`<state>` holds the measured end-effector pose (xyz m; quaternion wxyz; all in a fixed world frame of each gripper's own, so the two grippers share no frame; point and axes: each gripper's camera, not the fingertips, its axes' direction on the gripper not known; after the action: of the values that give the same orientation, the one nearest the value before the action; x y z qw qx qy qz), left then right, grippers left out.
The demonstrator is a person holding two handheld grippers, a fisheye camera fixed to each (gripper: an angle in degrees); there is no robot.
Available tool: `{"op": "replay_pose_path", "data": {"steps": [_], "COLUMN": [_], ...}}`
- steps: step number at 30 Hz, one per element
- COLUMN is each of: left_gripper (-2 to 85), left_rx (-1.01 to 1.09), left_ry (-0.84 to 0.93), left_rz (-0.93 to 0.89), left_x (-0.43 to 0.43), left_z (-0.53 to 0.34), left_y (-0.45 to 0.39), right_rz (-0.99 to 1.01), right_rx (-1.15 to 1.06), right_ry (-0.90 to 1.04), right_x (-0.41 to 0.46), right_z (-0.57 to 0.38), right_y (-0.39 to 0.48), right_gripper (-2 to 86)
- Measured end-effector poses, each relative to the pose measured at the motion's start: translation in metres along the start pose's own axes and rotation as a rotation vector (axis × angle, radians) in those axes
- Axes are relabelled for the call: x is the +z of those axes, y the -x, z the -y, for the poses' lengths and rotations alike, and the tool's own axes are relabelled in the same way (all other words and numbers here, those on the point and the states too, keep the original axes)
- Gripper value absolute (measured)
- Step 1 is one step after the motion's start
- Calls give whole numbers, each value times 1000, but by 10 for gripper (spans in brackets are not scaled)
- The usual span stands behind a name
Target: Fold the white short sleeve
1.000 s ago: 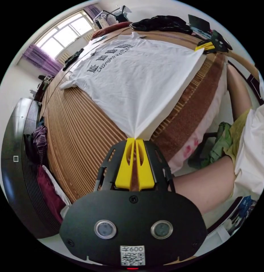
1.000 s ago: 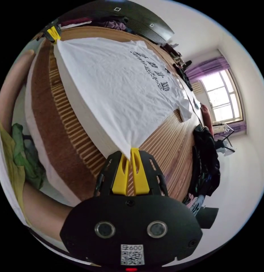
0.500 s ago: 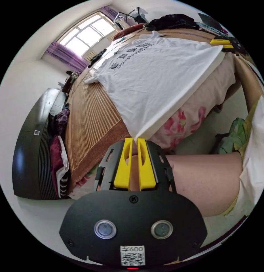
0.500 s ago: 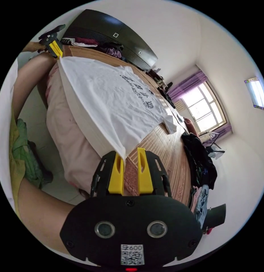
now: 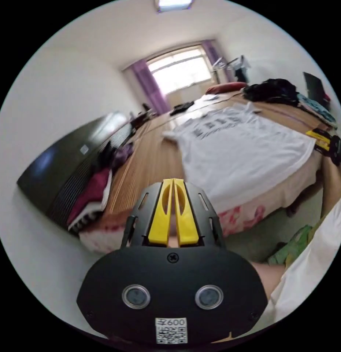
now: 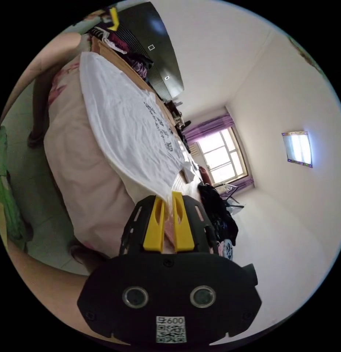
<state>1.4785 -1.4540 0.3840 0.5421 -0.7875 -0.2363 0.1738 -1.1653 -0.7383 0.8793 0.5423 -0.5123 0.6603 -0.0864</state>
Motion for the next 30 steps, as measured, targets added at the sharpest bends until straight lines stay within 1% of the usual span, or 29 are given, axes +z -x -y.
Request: {"op": "replay_pose_path", "data": {"steps": [1,2,3,4,5,6,7,9,13,15,16,17,18,19,21,23,25,27,30], "left_gripper": [11,9,7,7,6,5,5,4,3,2,2,2,2,2,2,3,3,3,3], "left_rx": [7,-23,-76,-100,-145,-173,-183,-182,-122,-40,-23,-14,-19,-21,-43,-52,-56,-49,-42], "left_ry": [-34,-82,-78,-60,-4,28,42,124,188,220,217,208,210,219,265,249,236,230,224], "left_rz": [-45,-105,-170,-215,-308,-357,-359,-348,-310,-297,-283,-251,-235,-232,-228,-213,-187,-150,-110], "left_x": [13,43,81,101,140,171,183,224,258,274,277,284,294,300,323,332,338,346,356], "left_z": [21,62,102,121,156,182,193,227,239,229,226,218,213,212,210,209,208,207,205], "left_y": [-1,4,16,23,38,51,57,75,74,59,55,49,47,46,46,47,47,44,42], "right_rz": [9,34,59,67,76,81,78,73,66,147,174,226,269,280,266,261,303,407,512], "right_rx": [0,3,10,15,26,28,28,36,54,165,209,311,369,381,422,480,537,613,643], "right_ry": [19,56,76,84,92,99,104,127,199,328,338,316,266,243,173,119,74,-13,-35], "right_x": [1,0,-1,-2,-5,-8,-9,-12,-29,-50,-56,-67,-70,-68,-42,-15,12,38,65], "right_z": [0,-1,-5,-7,-11,-15,-17,-24,-39,-53,-56,-60,-55,-49,-7,30,67,109,143], "right_y": [-2,-7,-13,-16,-20,-22,-23,-23,-24,-44,-52,-75,-99,-110,-152,-174,-186,-190,-177], "right_gripper": [-2,-3,-4,-4,-4,-2,-2,-1,-4,-6,-7,-8,-8,-8,-8,-8,-8,-8,-8]}}
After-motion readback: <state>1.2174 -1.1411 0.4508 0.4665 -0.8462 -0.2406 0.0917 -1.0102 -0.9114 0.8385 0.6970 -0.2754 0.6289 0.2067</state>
